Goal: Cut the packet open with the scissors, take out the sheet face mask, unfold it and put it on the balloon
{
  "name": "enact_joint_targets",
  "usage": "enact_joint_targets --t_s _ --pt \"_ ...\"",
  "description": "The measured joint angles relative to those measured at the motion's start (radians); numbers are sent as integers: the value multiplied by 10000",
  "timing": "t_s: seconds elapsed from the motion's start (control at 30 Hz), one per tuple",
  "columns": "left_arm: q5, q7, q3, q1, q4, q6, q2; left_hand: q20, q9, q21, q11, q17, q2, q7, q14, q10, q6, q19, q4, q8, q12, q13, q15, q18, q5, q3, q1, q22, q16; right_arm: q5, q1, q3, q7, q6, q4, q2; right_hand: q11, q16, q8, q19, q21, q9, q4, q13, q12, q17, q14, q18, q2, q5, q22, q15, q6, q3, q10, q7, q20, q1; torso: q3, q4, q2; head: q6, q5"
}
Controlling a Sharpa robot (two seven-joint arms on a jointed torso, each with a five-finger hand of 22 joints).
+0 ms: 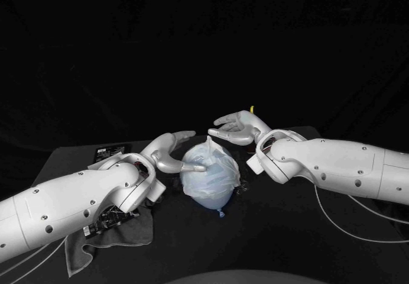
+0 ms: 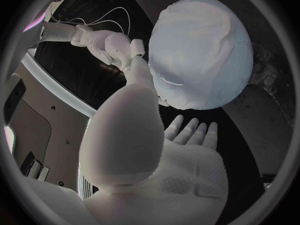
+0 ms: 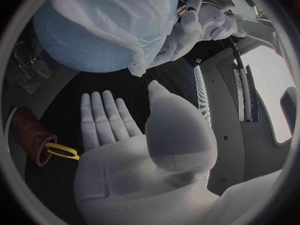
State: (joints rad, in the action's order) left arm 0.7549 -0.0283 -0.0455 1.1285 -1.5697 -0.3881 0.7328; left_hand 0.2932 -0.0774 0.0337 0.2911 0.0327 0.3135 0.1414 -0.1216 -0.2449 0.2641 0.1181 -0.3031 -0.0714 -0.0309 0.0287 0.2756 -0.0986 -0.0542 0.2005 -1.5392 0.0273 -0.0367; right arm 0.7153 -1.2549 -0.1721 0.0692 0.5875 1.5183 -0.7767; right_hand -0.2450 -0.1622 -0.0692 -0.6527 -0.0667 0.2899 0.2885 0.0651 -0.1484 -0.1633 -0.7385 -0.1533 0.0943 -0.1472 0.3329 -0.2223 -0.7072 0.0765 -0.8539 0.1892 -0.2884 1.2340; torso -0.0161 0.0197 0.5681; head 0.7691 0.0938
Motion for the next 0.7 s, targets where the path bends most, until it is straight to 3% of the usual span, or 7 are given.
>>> enact_joint_targets --t_s 0.13,0.17,0.27,0.33,0.43,0.53,0.7 --pt "-139 -188 2 -2 -49 -39 37 0 0 0 -62 -21 1 0 44 63 0 0 12 0 0 0 26 0 0 235 155 0 31 -37 19 0 4 -11 4 8 -16 71 0 16 0 -54 0 0 0 79 136 7 -53 -33 -47 -9 7 -232 57 0 -10 53 -2 2 0 6 5" --pt "-174 -244 5 -3 -70 -42 55 0 -1 0 -139 -41 0 0 112 141 0 0 36 0 0 -5 -42 -1 0 258 431 0 74 -44 26 0 10 -15 21 -2 1 88 0 55 0 -77 6 0 0 109 149 143 -63 -59 -70 -11 72 -356 74 -5 19 43 -3 6 0 8 6" --pt "-277 -434 10 -3 -149 -39 133 38 -1 0 -189 -69 14 0 250 263 0 -38 36 0 0 -14 -69 0 0 258 632 -2 76 -59 50 0 49 -31 118 -70 -42 193 43 153 0 -166 30 1 -1 237 409 148 -216 9 -158 -39 167 -887 145 -12 -2 -135 -5 8 1 28 6" --pt "-337 -558 11 -4 -216 -19 208 17 -1 -8 -309 -93 12 0 328 383 0 -93 32 0 45 -28 -147 149 0 262 779 -11 137 -69 64 0 98 -45 213 -144 -34 305 49 308 0 -247 48 1 0 341 640 148 -219 138 -234 -75 270 -1304 216 -48 -13 -304 -4 8 1 42 6" --pt "-392 -680 14 -4 -286 19 288 17 -1 -40 -446 -123 2 0 467 523 0 -93 9 0 48 -31 -216 149 0 285 888 -22 150 -75 82 0 171 -79 346 -252 -77 477 49 924 34 -372 52 -10 -1 498 1107 150 -155 142 -528 -116 485 -1681 364 -57 -21 -368 -11 7 -2 66 12" --pt "-409 -770 14 -4 -330 83 332 51 -1 -40 -497 -127 12 0 485 574 1 -127 9 0 48 -31 -233 150 0 285 960 -23 186 -76 116 0 238 -134 457 -349 -96 569 49 1326 49 -452 40 -11 -1 600 1430 302 -104 142 -715 -155 616 -1773 477 -98 -26 -313 -16 7 -11 81 14" --pt "-338 -816 13 -4 -276 175 310 16 -47 -40 -577 -137 12 17 539 567 94 -163 9 0 47 -30 -288 151 0 285 960 -22 186 -55 200 0 296 -216 484 -395 -101 633 83 1783 107 -526 40 -11 -1 701 1662 305 -162 141 -945 -198 715 -1773 578 -105 -32 186 -16 7 -23 84 7"
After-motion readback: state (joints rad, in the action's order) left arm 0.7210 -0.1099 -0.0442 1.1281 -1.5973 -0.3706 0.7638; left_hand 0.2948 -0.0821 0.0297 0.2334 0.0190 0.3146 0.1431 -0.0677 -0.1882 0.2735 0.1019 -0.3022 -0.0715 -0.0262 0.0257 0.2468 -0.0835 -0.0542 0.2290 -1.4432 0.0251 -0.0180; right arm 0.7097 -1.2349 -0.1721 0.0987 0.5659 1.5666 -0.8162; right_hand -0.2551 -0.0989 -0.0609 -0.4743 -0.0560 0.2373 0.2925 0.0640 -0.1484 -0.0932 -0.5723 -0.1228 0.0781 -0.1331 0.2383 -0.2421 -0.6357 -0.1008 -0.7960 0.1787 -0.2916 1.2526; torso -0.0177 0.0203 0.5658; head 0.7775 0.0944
